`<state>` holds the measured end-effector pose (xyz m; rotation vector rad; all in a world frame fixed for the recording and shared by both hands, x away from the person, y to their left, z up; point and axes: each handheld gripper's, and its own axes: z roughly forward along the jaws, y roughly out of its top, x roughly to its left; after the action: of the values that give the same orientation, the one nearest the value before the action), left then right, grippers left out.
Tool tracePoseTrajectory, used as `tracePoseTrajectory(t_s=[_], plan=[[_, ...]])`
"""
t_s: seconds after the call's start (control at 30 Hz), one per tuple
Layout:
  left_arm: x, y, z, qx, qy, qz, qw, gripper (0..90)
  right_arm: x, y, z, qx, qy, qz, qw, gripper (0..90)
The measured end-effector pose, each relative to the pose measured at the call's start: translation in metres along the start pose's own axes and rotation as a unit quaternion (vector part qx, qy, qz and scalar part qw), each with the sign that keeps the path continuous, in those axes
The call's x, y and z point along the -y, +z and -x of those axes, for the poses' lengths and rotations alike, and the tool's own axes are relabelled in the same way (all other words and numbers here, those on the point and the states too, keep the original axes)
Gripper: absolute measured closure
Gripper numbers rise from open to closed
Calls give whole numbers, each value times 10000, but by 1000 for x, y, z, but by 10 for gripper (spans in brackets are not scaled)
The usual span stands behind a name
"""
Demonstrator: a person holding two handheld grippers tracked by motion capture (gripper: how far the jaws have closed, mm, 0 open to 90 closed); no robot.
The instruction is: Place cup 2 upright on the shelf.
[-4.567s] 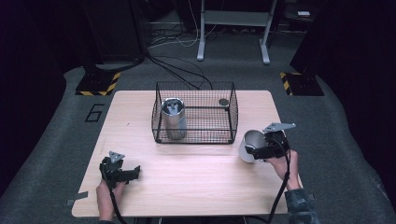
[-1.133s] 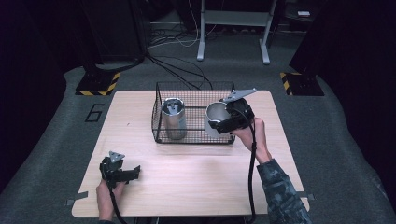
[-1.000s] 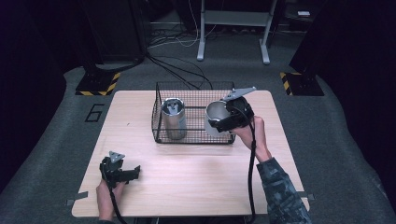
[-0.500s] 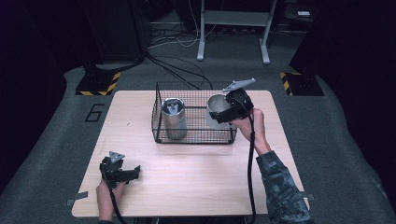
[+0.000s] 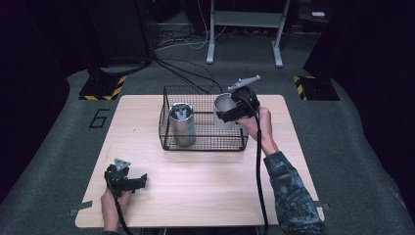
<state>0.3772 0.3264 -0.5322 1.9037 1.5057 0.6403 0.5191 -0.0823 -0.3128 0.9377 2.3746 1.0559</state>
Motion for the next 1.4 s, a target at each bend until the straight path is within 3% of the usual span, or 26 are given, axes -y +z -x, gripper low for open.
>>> tracePoseTrajectory(t_s=[0.63,1.4], plan=[[0,0,0,-1,0,3,10000,5,-11,40,8,158,11,-265,9995,56],[0,0,0,-3,5,1,10000,5,-10,84,11,121,72,-765,9970,56]])
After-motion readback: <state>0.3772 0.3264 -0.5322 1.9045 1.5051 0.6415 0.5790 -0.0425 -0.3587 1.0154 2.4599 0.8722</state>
